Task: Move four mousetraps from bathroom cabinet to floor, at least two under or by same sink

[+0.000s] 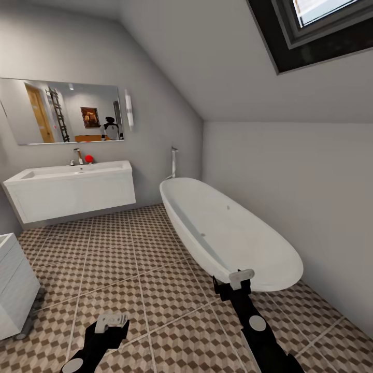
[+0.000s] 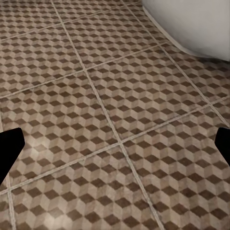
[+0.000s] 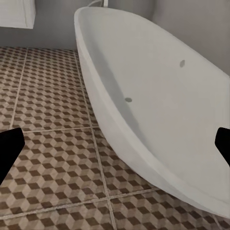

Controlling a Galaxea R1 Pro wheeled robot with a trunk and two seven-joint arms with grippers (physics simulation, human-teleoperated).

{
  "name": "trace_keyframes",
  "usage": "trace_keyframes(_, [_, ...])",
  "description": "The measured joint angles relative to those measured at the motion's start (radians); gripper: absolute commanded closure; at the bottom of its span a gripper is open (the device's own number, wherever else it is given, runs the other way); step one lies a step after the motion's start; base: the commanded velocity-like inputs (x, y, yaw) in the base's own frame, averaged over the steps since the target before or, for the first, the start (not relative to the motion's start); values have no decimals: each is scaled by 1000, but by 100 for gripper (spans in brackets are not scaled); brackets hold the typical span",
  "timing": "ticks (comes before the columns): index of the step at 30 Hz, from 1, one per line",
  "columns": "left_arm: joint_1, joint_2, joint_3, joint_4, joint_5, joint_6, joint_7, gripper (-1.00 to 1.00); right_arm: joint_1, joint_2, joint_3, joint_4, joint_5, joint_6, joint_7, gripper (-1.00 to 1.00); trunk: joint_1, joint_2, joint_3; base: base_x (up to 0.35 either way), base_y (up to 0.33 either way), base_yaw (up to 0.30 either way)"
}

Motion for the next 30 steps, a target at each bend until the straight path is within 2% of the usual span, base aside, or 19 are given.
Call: trace_keyframes(30, [0,-3,-3,-28,0,2,1,-100,0,2,0,-12,0,1,0,-100,0,0,0,0,0,0])
